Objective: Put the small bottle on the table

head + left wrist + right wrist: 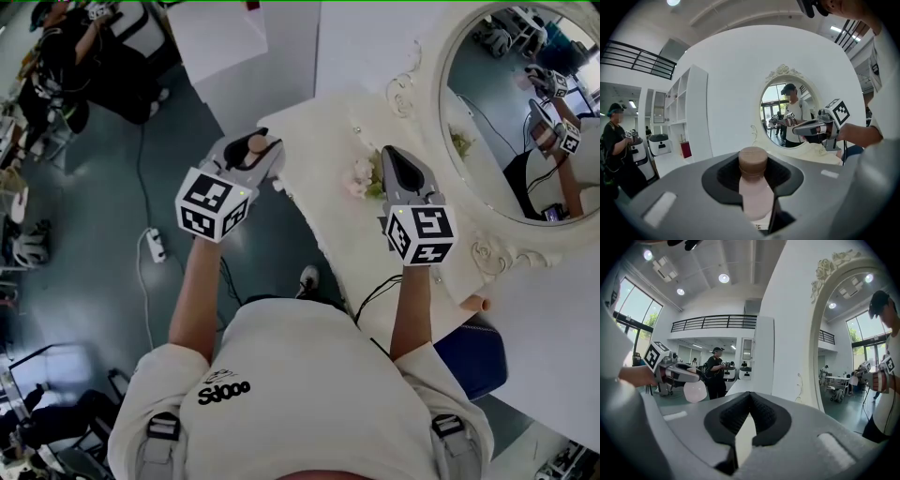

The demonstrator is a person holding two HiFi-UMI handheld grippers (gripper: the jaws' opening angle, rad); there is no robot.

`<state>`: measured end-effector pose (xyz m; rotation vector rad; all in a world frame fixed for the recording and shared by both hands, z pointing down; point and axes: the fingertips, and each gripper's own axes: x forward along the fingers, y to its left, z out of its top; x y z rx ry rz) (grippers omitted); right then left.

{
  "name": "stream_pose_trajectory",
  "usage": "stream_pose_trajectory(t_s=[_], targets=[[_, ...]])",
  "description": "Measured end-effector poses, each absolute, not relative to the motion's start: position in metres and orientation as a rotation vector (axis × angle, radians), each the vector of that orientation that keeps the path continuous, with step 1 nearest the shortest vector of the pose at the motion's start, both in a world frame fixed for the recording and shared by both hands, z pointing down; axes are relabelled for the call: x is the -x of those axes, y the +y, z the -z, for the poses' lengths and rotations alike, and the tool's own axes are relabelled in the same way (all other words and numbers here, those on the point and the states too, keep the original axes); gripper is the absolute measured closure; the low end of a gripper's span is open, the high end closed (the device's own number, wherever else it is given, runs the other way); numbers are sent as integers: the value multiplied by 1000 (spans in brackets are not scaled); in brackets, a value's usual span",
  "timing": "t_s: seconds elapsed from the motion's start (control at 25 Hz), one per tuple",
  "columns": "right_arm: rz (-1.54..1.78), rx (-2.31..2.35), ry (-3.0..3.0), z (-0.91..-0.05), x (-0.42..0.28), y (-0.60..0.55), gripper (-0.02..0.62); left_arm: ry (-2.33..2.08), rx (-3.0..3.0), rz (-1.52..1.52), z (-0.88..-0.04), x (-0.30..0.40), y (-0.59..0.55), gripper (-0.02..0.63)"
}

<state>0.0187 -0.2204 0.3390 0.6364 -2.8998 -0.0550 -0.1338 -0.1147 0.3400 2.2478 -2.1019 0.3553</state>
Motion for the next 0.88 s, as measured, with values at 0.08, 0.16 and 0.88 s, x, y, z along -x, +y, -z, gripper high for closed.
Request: stream_pose_trajectory(t_s=[0.08, 0.16, 0.88], targets=[[38, -642, -2896, -344, -16, -231, 594, -2097, -2248, -362, -342, 139, -126, 468], [22, -649, -2888, -349, -13, -240, 594, -2087, -2252, -366, -344, 144, -139, 468], [-92, -922, -2723, -393, 32, -278, 594, -1800, -2423, -355, -394, 208, -239, 468]])
